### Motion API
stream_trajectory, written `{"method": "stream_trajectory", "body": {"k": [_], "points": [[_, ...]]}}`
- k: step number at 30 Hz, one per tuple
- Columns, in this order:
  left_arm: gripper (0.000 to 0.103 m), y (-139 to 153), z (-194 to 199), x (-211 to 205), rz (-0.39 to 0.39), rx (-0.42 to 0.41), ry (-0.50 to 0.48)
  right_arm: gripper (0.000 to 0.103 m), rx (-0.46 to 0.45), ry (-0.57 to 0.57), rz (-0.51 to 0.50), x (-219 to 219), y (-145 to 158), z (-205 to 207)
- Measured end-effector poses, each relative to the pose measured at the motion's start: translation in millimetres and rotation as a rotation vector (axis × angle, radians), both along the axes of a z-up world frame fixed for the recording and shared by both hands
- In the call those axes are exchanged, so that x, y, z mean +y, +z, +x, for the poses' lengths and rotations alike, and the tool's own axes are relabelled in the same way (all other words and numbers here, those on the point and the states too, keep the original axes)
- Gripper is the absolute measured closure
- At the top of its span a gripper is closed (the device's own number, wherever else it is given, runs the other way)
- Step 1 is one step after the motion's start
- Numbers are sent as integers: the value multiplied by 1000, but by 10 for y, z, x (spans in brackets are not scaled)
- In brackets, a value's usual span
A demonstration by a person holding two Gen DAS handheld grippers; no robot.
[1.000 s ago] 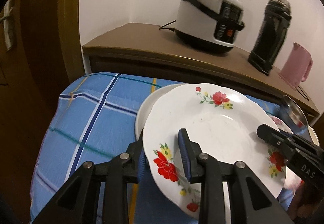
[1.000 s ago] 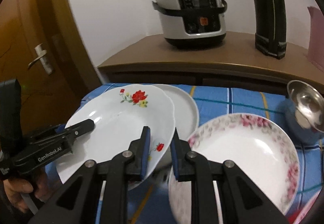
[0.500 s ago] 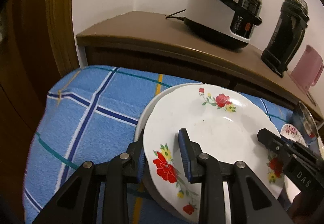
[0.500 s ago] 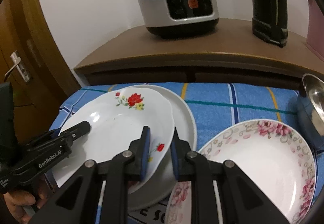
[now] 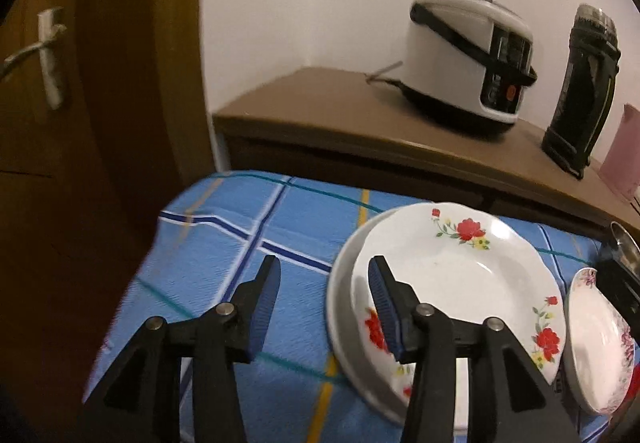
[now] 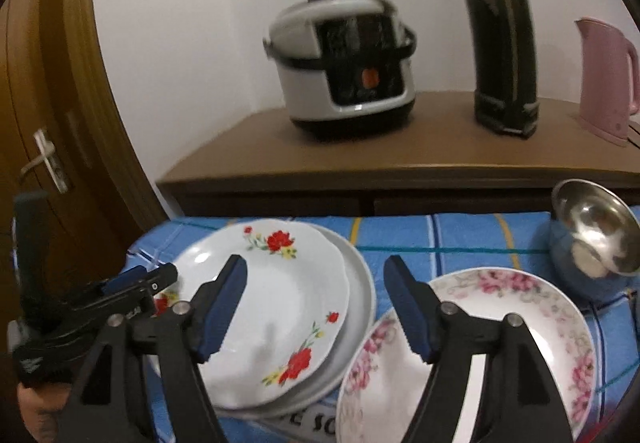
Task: Organize plates and bowls
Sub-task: 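Open the left gripper and withdraw it from the stacked plates, then grasp the rim of the pink-floral plate with the left gripper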
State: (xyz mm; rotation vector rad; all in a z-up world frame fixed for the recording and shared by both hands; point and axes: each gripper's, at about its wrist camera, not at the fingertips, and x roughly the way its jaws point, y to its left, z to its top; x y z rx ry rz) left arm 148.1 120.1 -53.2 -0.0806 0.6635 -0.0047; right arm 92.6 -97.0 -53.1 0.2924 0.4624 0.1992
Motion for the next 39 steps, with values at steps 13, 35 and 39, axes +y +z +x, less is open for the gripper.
{"method": "stream_trajectory", "body": {"k": [13, 35, 39], "points": [[54, 48, -836, -470, -75, 56, -97, 31, 43, 26, 3, -383, -156, -882], [54, -12, -1129, -1263, -65, 117, -202, 58, 134, -170, 193, -1576, -248, -1231], [54, -56, -1086, -1364, -77, 151, -192, 58, 162, -179, 160, -1704, -214, -1135]]}}
